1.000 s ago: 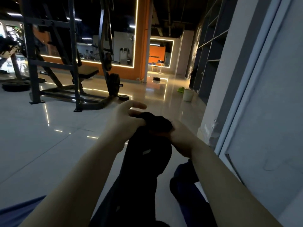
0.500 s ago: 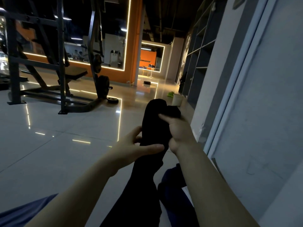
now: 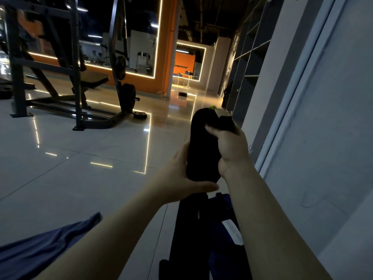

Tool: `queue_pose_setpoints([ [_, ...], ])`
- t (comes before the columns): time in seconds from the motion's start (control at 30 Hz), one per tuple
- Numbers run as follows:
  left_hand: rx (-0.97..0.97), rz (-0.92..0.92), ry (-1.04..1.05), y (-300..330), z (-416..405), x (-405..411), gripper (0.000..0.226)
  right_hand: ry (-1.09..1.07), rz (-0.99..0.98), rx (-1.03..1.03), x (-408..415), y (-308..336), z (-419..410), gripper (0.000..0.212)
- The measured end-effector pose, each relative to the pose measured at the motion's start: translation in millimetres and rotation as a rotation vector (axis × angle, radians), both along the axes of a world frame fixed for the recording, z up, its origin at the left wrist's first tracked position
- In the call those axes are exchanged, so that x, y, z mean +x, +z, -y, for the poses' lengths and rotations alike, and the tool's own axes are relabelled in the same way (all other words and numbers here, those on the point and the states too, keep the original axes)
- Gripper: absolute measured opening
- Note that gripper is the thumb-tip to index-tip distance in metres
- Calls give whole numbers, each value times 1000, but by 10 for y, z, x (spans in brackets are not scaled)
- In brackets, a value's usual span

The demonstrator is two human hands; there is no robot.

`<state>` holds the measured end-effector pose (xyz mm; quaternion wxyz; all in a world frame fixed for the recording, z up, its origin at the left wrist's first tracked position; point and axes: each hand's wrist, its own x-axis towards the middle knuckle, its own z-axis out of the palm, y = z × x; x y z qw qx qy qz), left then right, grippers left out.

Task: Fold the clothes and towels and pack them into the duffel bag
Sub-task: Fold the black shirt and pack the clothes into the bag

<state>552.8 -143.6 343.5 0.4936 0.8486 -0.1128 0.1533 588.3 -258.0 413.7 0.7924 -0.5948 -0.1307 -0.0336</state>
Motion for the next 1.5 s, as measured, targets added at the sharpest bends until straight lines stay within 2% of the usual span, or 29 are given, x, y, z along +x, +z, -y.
queue_pose_setpoints([
  [0.1, 102, -6, 173, -47, -56, -37, 76, 9, -40, 11, 22, 23, 1, 19],
  [0.17, 13, -44, 234, -53, -159, -72, 58, 13, -79, 33, 45, 36, 16, 18],
  [0.27, -220, -80, 247, -39, -314, -115, 25, 28, -152, 20, 58, 26, 47, 15],
  [0.4, -505, -168, 193, -3, -463, -188, 20, 50, -213, -3, 98, -8, 97, 14],
  [0.53, -561, -212, 99, 122, -686, -287, 19, 62, -232, -64, 242, -160, 176, 14],
  [0.6, -527, -224, 82, 210, -792, -326, 20, 60, -246, -222, 360, -401, 236, 14],
  [0.73, -284, -268, 147, 275, -839, -378, 19, 81, -321, -814, 524, -799, 321, 11],
  [0.8, -240, -273, 168, 285, -817, -380, 18, 110, -227, -906, 561, -796, 268, 21],
  [0.87, -208, -267, 159, 301, -781, -377, 18, 273, -84, -873, 441, -684, 141, 37],
  [0.93, -151, -242, 136, 335, -735, -374, 17, 569, 17, -798, 225, -565, -32, 54],
  [1.0, -116, -200, 117, 364, -685, -365, 16, 702, 57, -708, 51, -560, -195, 47],
  [1.07, -151, -167, 106, 385, -637, -355, 15, 609, 104, -616, -16, -589, -295, 25],
  [1.17, -387, -130, 72, 359, -605, -338, 10, 475, 132, -481, -18, -552, -310, 18],
  [1.27, -562, -174, -45, 266, -667, -347, 31, 403, 143, -387, 11, -427, -242, 14],
  [1.4, -530, -273, -94, 135, -735, -336, 32, 375, 121, -329, 3, -231, -105, 6],
  [1.5, -471, -328, -115, -15, -779, -283, 31, 334, 173, -364, -49, -118, -41, 11],
])
